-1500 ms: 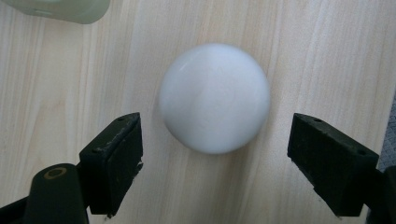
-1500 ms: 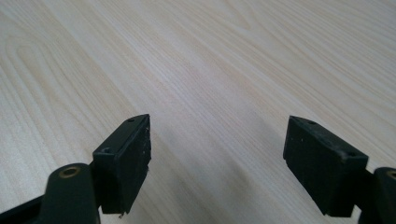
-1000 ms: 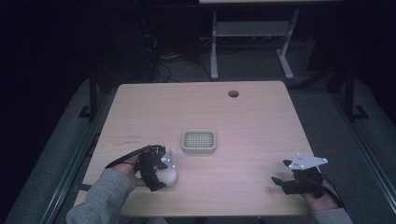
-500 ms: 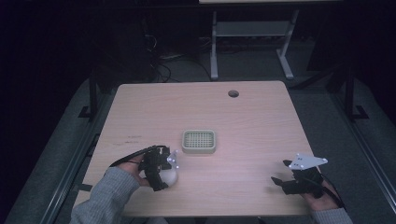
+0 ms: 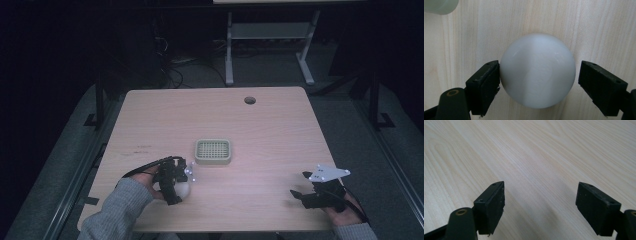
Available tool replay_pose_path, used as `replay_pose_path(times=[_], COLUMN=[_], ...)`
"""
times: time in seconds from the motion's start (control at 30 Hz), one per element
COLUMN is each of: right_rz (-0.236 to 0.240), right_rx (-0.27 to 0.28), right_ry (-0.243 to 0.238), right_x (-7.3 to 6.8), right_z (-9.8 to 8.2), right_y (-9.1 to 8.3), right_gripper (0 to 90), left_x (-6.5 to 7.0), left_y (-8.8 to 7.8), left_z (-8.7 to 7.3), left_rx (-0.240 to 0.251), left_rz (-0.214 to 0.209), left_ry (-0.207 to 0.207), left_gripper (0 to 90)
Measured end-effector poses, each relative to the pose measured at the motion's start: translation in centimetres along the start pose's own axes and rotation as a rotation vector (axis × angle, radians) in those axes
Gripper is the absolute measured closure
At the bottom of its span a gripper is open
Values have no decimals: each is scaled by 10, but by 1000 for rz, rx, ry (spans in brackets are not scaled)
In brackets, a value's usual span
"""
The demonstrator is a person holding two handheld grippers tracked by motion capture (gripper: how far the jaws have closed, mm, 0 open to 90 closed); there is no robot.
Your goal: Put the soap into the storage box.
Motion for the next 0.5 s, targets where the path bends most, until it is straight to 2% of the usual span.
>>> replay_pose_path(times=[0.5], right_rz=[2], right_rx=[5], right_ry=[-6], right_x=[-1], right_z=[1], right_y=[0], right_gripper=[228], left_x=[-1], left_y=[9], left_z=[1], left_rx=[-34], left_rz=[-29], left_ry=[-2], left_gripper=[176])
Point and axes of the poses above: each handheld gripper's, and its own axes: y roughly forward along the jaws, z roughly out of its top, x roughly to its right, the point moved 9 cm from there along y, roughly forward along the jaws, and after that the axes turned 1 degree about -x, right-handed, at the moved point
